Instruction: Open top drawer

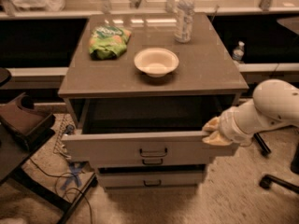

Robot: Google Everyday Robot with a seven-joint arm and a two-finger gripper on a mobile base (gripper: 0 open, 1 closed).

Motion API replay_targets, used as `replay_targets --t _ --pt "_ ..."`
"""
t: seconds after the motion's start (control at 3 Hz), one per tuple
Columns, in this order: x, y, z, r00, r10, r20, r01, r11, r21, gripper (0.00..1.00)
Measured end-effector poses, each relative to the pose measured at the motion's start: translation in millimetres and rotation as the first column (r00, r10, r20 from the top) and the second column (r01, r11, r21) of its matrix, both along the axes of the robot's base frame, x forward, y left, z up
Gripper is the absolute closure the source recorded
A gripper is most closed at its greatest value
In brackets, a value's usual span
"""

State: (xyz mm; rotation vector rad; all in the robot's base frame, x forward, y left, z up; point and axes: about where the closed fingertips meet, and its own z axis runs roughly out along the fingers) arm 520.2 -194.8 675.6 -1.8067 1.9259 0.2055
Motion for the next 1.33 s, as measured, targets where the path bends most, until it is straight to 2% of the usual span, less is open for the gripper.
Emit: replay_targets --t 0.33,0.67,1.0,1.33 --pt "1.0 0.1 0.0 1.0000 0.000 0.000 0.000 1.000 0.000 1.00" --pt "-38.4 -0.1 7.1 0.9997 0.018 -0.015 -0.019 1.000 -0.023 1.00" --pt "-37.4 0.0 5.9 0.9997 0.018 -0.015 -0.019 1.000 -0.023 1.00" --pt "-75.8 -1.2 11.4 0.9985 0.047 -0.029 -0.048 0.998 -0.038 1.00"
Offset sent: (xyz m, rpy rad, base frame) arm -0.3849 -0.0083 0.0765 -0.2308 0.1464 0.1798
